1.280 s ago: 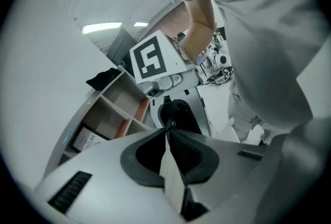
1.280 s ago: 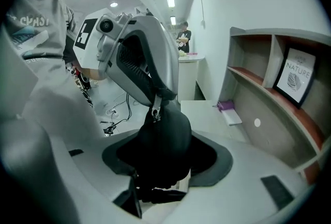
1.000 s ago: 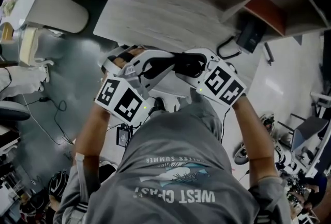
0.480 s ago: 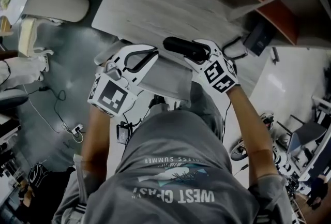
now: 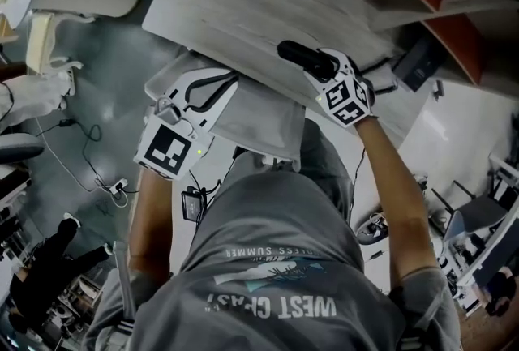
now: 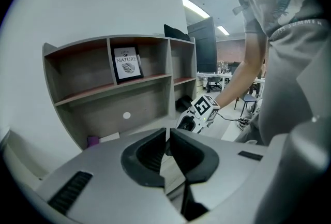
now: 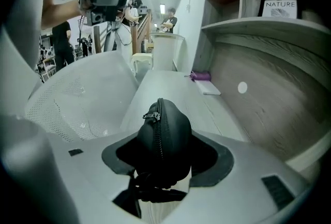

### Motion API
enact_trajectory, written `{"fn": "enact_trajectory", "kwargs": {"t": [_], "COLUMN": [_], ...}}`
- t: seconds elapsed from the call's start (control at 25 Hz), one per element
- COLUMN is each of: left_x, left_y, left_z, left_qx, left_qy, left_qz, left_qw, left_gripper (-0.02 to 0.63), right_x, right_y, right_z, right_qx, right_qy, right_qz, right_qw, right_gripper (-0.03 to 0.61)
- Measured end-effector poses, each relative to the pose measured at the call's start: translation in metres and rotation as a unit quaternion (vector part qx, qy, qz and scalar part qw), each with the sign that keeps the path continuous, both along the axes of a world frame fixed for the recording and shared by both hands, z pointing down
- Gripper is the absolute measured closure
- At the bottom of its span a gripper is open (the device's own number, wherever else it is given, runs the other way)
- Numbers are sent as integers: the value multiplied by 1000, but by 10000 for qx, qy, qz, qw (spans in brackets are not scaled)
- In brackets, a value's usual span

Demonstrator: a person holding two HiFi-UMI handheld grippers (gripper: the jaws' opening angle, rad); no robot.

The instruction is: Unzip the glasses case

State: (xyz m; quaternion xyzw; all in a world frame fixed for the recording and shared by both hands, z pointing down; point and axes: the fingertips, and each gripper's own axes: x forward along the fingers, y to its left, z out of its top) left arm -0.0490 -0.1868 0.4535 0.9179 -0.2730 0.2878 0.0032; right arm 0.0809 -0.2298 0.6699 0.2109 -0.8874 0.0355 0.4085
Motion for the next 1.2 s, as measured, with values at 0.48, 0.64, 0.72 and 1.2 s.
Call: {"fn": "enact_trajectory", "kwargs": {"t": [0.48, 0.64, 0.72, 1.2], "left_x": [-6, -7, -7, -32], "left_y": [0, 4, 7, 35], "left_z": [16, 16, 15, 4], "left_qx": [-195, -185, -166, -54], "left_qy": [-30, -27, -26, -5], "left_qz": [-41, -53, -55, -146], "left_qw": [9998, 9998, 9998, 9999], "left_gripper": [594, 594, 594, 594], "right_x": [7, 8, 9, -6], "right_y": [-21, -13, -7, 31], "right_z": [38, 43, 47, 48], "right_qx": [1082, 1067, 1014, 885], "right_qy": [886, 1005, 1100, 1407], "right_qz": [-447, -595, -665, -805], "right_qw": [9892, 9874, 9865, 9828], "right_gripper": [319, 313, 302, 273]}}
